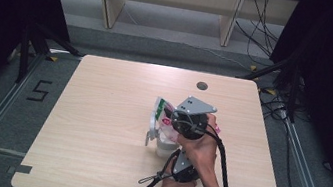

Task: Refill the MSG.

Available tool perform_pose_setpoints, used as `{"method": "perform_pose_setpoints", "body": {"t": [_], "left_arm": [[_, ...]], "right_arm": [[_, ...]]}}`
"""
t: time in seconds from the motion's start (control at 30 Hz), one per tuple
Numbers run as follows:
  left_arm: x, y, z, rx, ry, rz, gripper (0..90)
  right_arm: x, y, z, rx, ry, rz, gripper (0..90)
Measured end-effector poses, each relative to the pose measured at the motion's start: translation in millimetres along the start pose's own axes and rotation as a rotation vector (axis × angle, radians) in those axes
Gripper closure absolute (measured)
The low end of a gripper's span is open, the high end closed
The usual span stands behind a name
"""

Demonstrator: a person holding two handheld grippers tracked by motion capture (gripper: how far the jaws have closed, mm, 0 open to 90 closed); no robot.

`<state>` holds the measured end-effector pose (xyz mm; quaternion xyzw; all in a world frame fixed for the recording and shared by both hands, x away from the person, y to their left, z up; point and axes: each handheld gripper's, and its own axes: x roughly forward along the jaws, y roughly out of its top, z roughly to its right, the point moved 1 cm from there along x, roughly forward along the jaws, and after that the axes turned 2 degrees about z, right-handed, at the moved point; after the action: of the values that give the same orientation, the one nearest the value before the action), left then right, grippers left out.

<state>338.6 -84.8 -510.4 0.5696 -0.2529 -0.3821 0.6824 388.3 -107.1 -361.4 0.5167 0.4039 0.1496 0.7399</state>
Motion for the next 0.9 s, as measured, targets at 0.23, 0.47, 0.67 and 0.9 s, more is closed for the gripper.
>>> {"method": "perform_pose_setpoints", "body": {"t": [0.23, 0.47, 0.67, 0.9], "left_arm": [[-1.6, -1.0, -1.5, 0.011, -0.011, -0.015, 76.0], [-3.1, -3.6, -3.3, 0.013, -0.004, -0.021, 75.4], [-7.0, -4.8, -4.3, 0.033, 0.003, -0.048, 75.1], [-12.2, -5.5, -8.0, 0.06, 0.068, -0.026, 74.5]], "right_arm": [[-2.8, 0.6, 2.7, -0.009, 0.004, 0.023, 90.0], [-8.4, 0.8, 5.7, 0.031, 0.034, 0.036, 90.0], [-14.0, 0.5, 10.7, 0.03, 0.035, 0.066, 90.0], [-21.3, 0.4, 11.6, 0.047, 0.05, 0.08, 90.0]]}}
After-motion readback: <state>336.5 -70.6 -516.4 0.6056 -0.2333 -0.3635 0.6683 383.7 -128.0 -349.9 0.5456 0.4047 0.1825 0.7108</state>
